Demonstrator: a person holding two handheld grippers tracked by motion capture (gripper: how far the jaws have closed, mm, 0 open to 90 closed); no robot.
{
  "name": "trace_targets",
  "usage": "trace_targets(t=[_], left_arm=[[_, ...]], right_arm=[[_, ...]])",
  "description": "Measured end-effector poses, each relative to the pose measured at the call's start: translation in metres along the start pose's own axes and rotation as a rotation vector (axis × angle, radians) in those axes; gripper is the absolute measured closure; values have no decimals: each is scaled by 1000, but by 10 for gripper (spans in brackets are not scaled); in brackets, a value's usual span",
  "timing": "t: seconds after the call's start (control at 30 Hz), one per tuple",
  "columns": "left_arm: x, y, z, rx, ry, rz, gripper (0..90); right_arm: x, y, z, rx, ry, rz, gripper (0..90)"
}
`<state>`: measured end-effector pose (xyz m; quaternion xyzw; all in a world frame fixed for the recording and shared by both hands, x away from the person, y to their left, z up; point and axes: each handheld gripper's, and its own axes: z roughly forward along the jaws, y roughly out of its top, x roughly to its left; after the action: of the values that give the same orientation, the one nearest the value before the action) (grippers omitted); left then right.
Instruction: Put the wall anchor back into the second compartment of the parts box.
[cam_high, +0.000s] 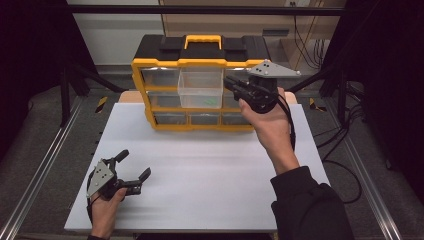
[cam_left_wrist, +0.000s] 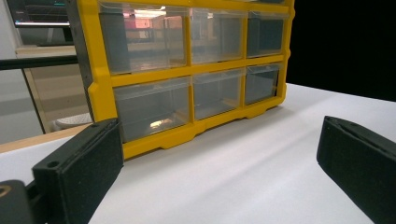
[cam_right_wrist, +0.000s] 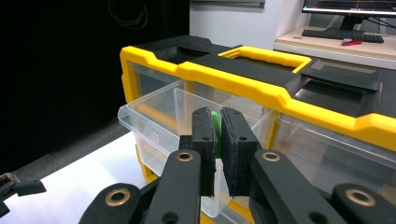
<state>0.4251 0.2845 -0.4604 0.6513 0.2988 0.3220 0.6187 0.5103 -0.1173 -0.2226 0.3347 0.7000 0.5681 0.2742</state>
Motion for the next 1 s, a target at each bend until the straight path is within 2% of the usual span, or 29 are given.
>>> trace_targets(t=[0.77,1.0], left_arm=[[0,0,0,-1,0,-3,3],[0,0,0,-1,0,-2,3]], right_arm=[[9,15,17,23,9,-37,844],[12,19,22,46,13,-51,844]])
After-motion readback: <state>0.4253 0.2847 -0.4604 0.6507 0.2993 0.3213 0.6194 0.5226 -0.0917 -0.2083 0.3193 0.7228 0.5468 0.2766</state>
